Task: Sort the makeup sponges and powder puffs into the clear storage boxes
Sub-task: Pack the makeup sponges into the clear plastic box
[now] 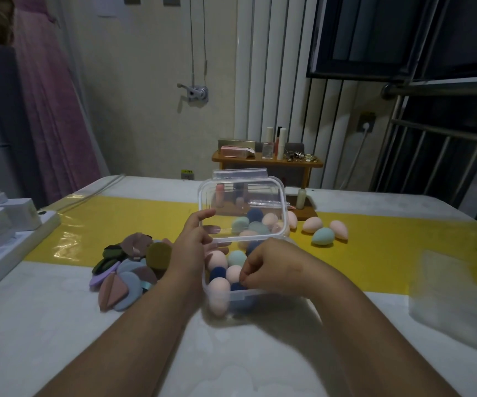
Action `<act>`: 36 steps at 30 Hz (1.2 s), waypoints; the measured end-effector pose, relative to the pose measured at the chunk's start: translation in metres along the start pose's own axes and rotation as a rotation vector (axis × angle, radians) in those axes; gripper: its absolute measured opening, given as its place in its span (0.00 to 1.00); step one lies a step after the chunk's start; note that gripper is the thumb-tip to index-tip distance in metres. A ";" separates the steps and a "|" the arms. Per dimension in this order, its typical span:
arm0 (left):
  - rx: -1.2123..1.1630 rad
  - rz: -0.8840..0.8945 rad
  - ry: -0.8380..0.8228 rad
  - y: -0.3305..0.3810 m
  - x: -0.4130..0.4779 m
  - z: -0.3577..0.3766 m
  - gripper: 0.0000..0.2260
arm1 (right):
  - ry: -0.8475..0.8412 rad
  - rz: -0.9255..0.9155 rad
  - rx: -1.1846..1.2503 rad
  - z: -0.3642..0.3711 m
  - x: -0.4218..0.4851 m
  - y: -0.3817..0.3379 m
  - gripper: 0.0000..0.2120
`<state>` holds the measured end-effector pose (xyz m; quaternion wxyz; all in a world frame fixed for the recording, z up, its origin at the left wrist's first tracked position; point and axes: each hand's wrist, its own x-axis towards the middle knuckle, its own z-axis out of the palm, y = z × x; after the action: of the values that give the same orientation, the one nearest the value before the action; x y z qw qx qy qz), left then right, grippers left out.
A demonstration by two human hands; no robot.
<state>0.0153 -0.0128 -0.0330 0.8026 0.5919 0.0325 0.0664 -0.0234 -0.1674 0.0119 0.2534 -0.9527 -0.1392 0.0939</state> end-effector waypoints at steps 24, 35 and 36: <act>-0.010 -0.011 0.003 0.003 -0.001 0.000 0.23 | 0.661 0.083 0.141 -0.024 0.002 0.044 0.11; -0.009 -0.007 0.013 0.003 -0.002 0.000 0.23 | 0.417 0.458 -0.148 -0.011 0.030 0.102 0.30; -0.011 -0.006 0.013 0.004 -0.002 0.000 0.23 | 0.380 0.474 -0.143 -0.010 0.031 0.103 0.31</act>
<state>0.0127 -0.0122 -0.0294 0.8059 0.5868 0.0392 0.0684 0.0310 -0.2484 -0.0355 0.1783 -0.9745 0.1303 -0.0392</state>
